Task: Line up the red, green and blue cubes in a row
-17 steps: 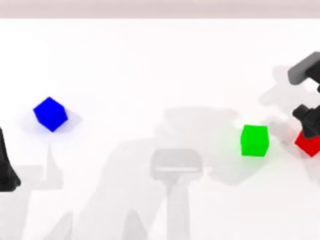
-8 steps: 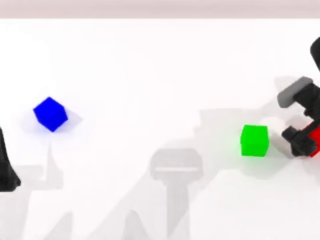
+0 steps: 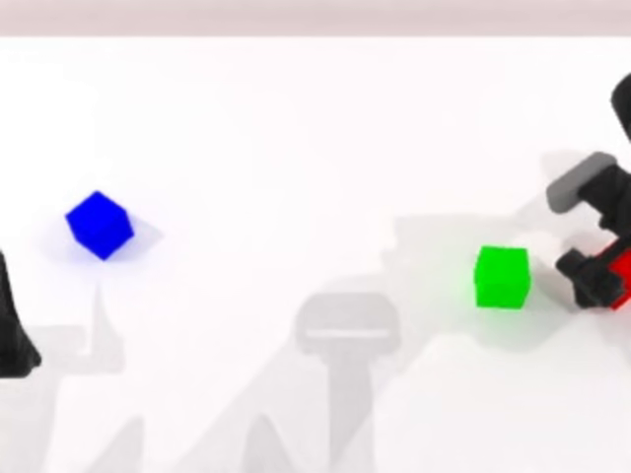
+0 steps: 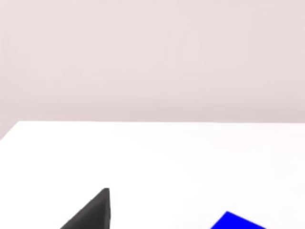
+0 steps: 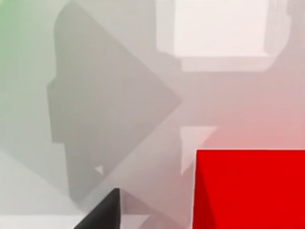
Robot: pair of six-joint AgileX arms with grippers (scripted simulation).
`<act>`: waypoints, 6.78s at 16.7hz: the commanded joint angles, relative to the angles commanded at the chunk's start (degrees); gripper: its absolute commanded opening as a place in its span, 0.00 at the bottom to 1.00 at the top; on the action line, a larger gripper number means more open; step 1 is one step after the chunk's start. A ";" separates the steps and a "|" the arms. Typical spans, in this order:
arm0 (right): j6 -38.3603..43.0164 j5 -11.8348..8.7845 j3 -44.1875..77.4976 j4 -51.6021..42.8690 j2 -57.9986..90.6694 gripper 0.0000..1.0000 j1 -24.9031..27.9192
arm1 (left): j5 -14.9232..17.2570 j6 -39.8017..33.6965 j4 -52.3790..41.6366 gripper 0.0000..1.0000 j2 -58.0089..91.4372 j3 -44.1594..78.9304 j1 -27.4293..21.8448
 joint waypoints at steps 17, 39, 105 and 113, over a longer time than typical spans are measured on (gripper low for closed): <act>0.66 -0.75 0.49 -1.31 -1.99 0.00 -0.02 | 0.00 0.00 0.00 1.00 0.00 0.00 0.00; 21.70 -0.23 24.11 -22.48 1.97 0.00 12.63 | 0.00 0.00 0.00 1.00 0.00 0.00 0.00; 86.47 1.17 58.57 -37.07 20.43 1.00 48.53 | 0.00 0.00 0.00 1.00 0.00 0.00 0.00; 81.90 1.02 51.94 -33.95 16.23 1.00 42.50 | 0.00 0.00 0.00 1.00 0.00 0.00 0.00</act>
